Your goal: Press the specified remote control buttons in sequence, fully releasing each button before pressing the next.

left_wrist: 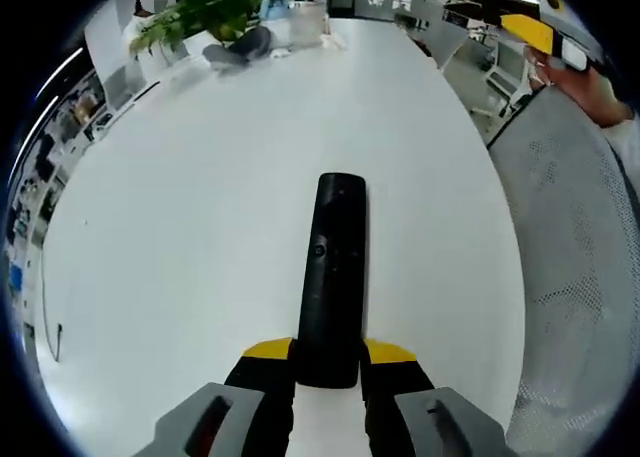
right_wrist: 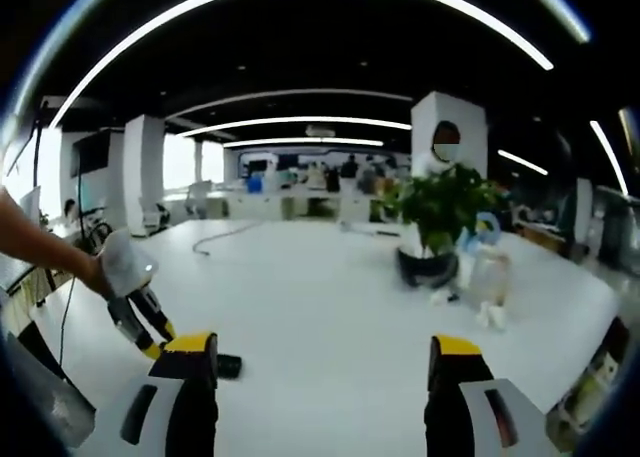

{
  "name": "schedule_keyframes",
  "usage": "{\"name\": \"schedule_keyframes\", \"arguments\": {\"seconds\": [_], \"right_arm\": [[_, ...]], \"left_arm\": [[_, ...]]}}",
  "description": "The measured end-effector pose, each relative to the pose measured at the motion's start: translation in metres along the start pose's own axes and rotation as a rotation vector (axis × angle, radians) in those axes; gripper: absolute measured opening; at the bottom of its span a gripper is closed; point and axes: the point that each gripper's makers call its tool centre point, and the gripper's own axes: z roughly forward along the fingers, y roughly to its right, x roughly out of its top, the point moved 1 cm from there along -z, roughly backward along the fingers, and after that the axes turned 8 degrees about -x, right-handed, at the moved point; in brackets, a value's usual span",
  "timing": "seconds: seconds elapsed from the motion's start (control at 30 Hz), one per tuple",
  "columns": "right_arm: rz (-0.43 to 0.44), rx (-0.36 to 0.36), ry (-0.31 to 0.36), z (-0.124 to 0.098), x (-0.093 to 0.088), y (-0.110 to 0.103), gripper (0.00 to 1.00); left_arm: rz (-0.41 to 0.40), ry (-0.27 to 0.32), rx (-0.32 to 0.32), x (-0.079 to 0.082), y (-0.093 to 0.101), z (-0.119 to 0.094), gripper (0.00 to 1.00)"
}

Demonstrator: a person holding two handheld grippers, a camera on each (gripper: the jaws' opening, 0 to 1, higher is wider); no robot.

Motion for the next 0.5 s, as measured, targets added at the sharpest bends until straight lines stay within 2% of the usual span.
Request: {"name": "schedule_keyframes", "arguments": {"seconds": [0.13, 0.37, 0.5], "right_arm": [[-0.002, 0.001, -0.001, 0.000, 0.000, -0.001, 0.85], [0.001, 0.001, 0.008, 0.000, 0.002, 0.000, 0.85], [0.006, 0.004, 0.000, 0.001, 0.000, 0.000, 0.85]], "left_arm": [[-0.003, -0.012, -0.005, 0.001, -0.008, 0.000, 0.24], [0.005, -0.053, -0.020, 0.003, -0.011, -0.001, 0.24], [-0.013, -0.044, -0.014, 0.003, -0.017, 0.000, 0.24]]}}
